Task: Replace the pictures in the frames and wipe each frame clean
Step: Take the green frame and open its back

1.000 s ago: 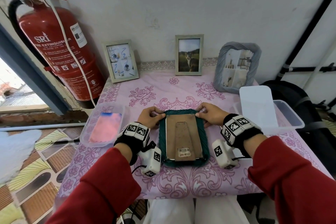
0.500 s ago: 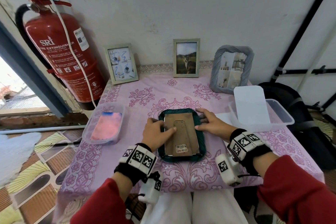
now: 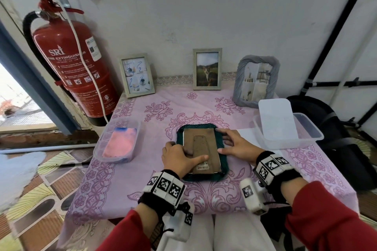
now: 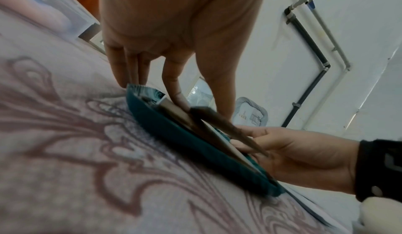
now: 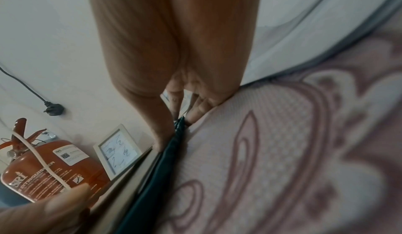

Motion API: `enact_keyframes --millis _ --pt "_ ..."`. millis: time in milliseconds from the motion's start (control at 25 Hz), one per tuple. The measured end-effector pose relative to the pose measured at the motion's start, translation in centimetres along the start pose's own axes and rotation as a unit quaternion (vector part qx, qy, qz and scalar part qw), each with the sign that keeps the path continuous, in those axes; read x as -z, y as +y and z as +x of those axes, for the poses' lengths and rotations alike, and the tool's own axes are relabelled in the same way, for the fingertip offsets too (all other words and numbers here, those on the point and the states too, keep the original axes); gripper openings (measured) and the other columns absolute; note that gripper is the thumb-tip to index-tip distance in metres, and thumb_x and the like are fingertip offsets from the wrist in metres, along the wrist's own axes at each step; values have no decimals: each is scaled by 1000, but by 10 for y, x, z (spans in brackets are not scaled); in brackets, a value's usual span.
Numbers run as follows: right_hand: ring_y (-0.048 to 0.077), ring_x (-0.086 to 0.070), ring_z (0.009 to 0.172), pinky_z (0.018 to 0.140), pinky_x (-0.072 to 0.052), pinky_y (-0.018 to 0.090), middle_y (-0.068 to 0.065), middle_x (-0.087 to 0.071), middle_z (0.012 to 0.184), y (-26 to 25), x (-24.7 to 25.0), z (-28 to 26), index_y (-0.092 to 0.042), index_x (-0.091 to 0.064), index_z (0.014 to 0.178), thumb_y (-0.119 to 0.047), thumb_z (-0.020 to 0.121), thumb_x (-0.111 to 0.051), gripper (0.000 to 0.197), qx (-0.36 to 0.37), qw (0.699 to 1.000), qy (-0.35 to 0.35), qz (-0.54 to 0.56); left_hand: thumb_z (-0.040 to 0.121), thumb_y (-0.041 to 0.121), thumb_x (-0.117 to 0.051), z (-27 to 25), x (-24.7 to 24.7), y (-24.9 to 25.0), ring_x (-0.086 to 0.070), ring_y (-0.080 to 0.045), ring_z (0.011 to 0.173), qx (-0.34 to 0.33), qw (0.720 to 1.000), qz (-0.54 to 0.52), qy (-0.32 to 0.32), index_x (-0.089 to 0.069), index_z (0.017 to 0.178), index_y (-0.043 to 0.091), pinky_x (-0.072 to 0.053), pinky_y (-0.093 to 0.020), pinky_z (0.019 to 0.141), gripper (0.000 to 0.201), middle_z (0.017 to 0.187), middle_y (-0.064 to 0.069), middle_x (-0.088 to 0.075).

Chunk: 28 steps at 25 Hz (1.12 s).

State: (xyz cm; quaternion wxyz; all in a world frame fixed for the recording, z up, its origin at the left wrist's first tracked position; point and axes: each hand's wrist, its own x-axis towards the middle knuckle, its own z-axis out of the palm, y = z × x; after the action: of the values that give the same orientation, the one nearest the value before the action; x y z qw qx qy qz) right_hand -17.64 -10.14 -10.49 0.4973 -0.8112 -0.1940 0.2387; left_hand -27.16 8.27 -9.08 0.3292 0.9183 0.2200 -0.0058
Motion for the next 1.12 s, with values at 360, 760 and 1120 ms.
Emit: enact_keyframes --millis 360,760,1120 --pt "15 -42 124 106 -29 18 15 -33 136 3 -2 2 -15 -39 138 -8 82 -69 64 6 1000 10 10 60 47 -82 -5 -1 -7 -47 -20 104 -21 993 -90 67 -61 77 21 -43 -35 97 38 99 2 -42" --pt "20 -42 126 113 -28 25 15 -30 134 1 -4 0 -12 -42 136 -8 84 -66 58 3 1000 21 -5 83 27 -69 2 0 -16 -62 -20 69 -25 981 -191 36 -70 77 1 -48 -19 57 27 80 -16 -70" --pt "20 -41 127 113 -27 25 13 -29 133 -1 -5 -2 -12 -42 137 -8 86 -64 56 3 1000 25 -11 80 4 -70 4 6 -21 -56 -17 77 -17 968 -243 59 -62 102 -1 -50 -21 71 24 84 -8 -61"
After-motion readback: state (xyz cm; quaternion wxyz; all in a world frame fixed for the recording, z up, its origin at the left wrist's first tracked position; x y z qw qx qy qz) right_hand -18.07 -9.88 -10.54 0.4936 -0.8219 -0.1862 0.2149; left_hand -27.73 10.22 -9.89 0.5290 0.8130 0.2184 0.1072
